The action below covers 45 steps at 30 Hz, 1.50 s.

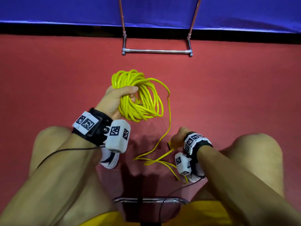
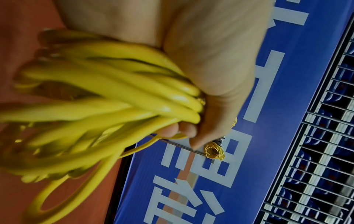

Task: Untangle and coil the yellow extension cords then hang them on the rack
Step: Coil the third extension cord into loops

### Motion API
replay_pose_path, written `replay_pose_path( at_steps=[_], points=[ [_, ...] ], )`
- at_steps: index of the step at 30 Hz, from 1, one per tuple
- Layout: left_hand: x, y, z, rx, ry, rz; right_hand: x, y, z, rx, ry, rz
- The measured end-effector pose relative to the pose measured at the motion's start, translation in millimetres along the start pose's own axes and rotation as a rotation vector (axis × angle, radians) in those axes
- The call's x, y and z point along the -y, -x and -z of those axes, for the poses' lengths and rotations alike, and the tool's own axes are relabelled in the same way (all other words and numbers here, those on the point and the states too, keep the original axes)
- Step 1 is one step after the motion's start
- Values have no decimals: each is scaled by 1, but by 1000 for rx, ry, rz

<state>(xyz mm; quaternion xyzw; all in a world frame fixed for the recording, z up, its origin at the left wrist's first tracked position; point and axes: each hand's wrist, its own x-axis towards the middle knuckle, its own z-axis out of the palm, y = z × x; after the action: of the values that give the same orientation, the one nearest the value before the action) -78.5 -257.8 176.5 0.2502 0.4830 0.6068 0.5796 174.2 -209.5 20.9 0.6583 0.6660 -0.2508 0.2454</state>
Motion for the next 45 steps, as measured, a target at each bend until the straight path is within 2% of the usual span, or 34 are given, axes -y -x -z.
replay_pose_path(
  at_steps=[1,2,3,4,5,7,9,12,14,16,18,20,24,26,28,31,32,34,37,39,42,43,45],
  points=[
    [-1,1,2,32,2,7,6,1,5,-157,-49,18],
    [-2,2,2,67,0,10,16,-1,19,-269,-288,107],
    [-3,4,1,88,-4,21,26,3,37,-369,-545,273],
    [-5,6,-1,102,3,38,34,8,53,-474,-704,435],
    [-7,9,-4,110,19,70,37,12,69,-559,-768,571],
    [-11,13,-8,111,99,131,48,7,74,-545,-814,672],
    [-17,15,-8,142,240,178,49,-7,59,-475,-785,629],
    [-27,23,-4,262,316,239,42,-21,42,-443,-755,429],
    [-31,30,-3,323,233,273,43,-15,55,-443,-963,286],
    [-29,38,-2,336,155,326,43,-8,84,-538,-1211,199],
    [-20,43,1,325,132,396,39,-6,114,-591,-1289,136],
    [-11,48,2,330,139,448,36,-7,122,-512,-1194,102],
    [-6,54,0,415,242,425,41,-14,73,-190,-729,52],
    [-7,51,0,415,319,372,46,-4,56,-43,-541,220],
    [-5,43,-1,375,436,303,47,15,41,78,-522,372],
    [-14,25,-10,214,670,97,49,25,6,260,-274,408],
    [-21,19,-12,146,755,33,46,26,-4,281,-248,395],
    [-35,9,-10,54,939,-79,34,16,-23,314,-352,368],
    [-41,2,-7,63,1025,-223,16,20,-25,335,-484,372],
    [-38,2,-10,99,958,-202,12,29,-21,296,-507,398],
    [-35,1,-25,166,832,-109,14,46,-11,201,-393,447],
    [-33,-2,-30,132,801,-83,15,55,-3,155,-353,489],
    [-22,-13,-33,-30,649,-75,18,74,12,74,-279,625]
  ],
)
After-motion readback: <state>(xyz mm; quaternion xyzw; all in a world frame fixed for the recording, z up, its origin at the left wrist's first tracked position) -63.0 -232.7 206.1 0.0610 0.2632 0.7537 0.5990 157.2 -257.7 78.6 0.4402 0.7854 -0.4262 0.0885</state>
